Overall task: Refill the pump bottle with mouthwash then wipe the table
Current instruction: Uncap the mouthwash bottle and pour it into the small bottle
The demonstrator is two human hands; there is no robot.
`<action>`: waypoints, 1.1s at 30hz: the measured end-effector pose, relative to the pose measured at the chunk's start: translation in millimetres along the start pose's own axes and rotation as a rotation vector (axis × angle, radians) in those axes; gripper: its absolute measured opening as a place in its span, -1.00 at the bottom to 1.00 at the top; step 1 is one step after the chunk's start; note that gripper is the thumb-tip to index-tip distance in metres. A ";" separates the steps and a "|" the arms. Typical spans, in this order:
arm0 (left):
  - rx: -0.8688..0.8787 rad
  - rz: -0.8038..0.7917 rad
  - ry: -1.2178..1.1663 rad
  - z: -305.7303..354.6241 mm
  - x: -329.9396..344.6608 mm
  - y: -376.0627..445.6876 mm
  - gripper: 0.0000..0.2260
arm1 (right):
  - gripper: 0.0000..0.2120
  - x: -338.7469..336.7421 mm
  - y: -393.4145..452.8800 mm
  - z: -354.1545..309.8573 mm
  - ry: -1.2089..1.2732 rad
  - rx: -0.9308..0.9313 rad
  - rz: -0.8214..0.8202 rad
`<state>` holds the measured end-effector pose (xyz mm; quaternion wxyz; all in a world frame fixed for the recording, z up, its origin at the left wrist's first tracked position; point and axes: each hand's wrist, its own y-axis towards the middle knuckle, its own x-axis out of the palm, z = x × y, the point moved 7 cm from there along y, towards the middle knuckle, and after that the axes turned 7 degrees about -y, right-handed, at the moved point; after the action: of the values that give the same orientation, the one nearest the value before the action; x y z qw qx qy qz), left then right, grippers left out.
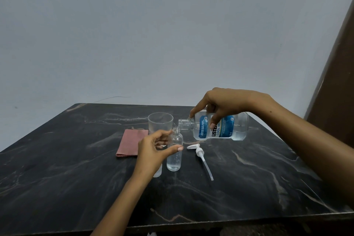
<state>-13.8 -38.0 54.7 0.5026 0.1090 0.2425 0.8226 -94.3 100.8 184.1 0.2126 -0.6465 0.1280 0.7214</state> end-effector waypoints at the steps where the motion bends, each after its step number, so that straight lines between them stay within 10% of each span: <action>1: 0.000 -0.002 0.001 0.0 0.0 0.0 -0.59 | -0.48 -0.2 0.0 0.0 0.003 0.000 0.002; 33: -0.002 -0.006 -0.018 2.4 1.0 -1.0 -0.59 | -0.49 -3.2 3.3 -2.4 -0.002 -0.008 -0.034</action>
<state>-12.6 -36.0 56.1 0.5074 0.1152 0.2372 0.8204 -93.4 96.3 186.7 0.2221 -0.6488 0.1139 0.7188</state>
